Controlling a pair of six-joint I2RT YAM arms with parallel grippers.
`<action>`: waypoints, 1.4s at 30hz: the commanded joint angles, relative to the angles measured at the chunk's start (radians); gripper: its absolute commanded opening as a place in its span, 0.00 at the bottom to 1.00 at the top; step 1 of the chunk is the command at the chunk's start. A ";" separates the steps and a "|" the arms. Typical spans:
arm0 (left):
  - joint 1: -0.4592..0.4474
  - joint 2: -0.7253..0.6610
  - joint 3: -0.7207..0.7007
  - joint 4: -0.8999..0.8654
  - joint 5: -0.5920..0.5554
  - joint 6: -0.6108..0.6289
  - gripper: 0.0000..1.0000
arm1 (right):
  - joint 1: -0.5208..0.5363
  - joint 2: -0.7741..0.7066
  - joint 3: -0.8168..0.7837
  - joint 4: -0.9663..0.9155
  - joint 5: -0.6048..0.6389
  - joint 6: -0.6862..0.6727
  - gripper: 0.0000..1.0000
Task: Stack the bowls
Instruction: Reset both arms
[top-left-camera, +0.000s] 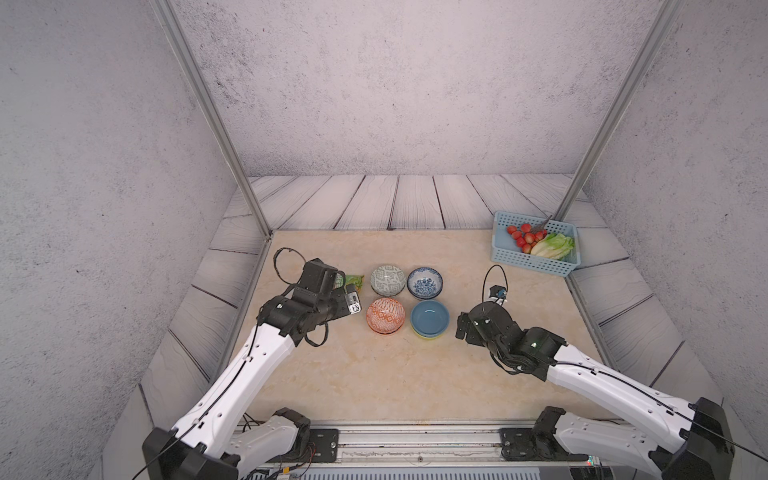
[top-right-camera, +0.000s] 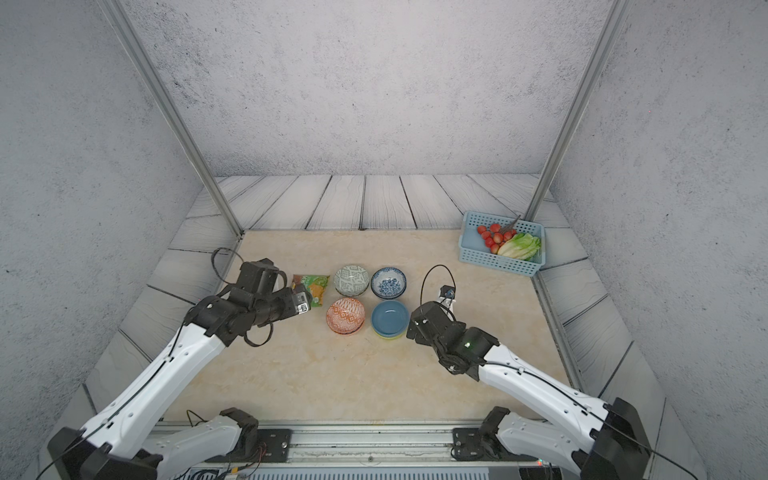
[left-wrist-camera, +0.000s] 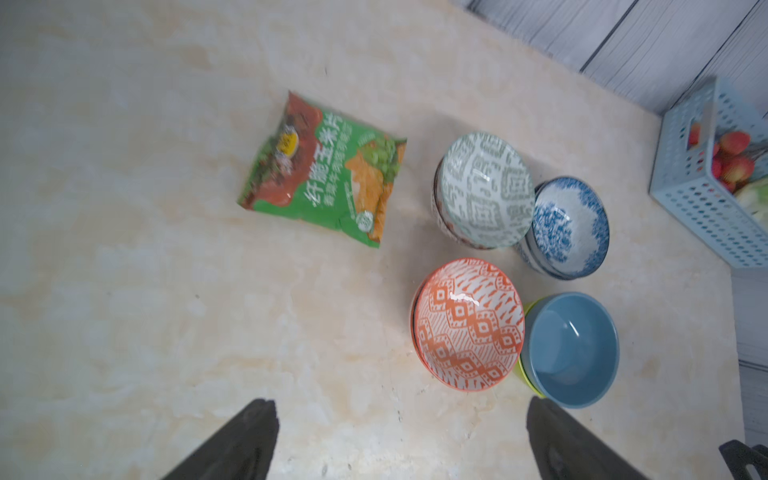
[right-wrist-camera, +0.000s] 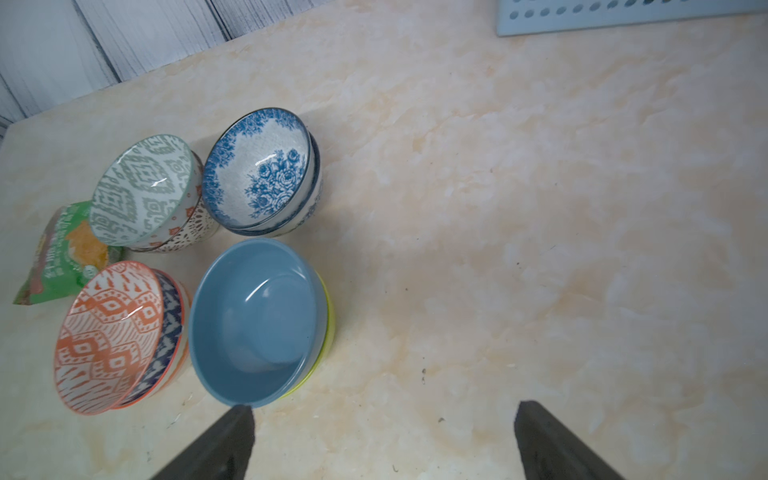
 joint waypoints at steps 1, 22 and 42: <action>0.007 -0.110 -0.095 0.137 -0.105 0.093 1.00 | -0.012 -0.001 0.061 -0.004 0.171 -0.114 0.99; 0.229 0.165 -0.450 0.902 -0.483 0.417 1.00 | -0.420 0.181 -0.469 1.253 0.348 -0.848 0.99; 0.303 0.315 -0.627 1.371 -0.315 0.621 1.00 | -0.573 0.535 -0.578 1.877 -0.018 -0.973 0.99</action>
